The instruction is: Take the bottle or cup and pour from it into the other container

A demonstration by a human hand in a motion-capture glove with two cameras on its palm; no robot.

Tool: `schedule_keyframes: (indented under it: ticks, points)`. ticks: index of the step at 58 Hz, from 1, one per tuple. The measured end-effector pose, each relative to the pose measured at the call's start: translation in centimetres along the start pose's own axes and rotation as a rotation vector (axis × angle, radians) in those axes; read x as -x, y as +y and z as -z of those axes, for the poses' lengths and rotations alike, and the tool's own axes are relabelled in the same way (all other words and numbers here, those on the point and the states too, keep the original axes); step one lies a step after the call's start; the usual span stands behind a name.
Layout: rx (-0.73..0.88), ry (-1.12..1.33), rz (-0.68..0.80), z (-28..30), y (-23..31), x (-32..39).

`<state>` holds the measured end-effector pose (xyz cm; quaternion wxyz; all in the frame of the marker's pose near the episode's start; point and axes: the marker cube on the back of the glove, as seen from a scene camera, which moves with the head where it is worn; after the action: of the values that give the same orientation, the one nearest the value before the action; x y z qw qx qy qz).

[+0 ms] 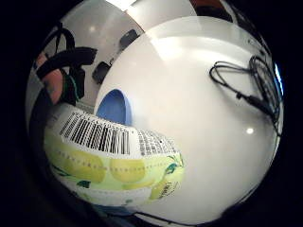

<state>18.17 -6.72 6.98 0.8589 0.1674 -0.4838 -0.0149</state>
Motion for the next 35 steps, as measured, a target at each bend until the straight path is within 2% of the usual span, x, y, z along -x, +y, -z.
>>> schedule_keyframes:
  ticks: [19,35]
  points:
    - [0.380,0.646,0.036,-3.0,-2.0,6.8]
    - [0.582,1.243,0.058,-6.7,-3.0,10.1]
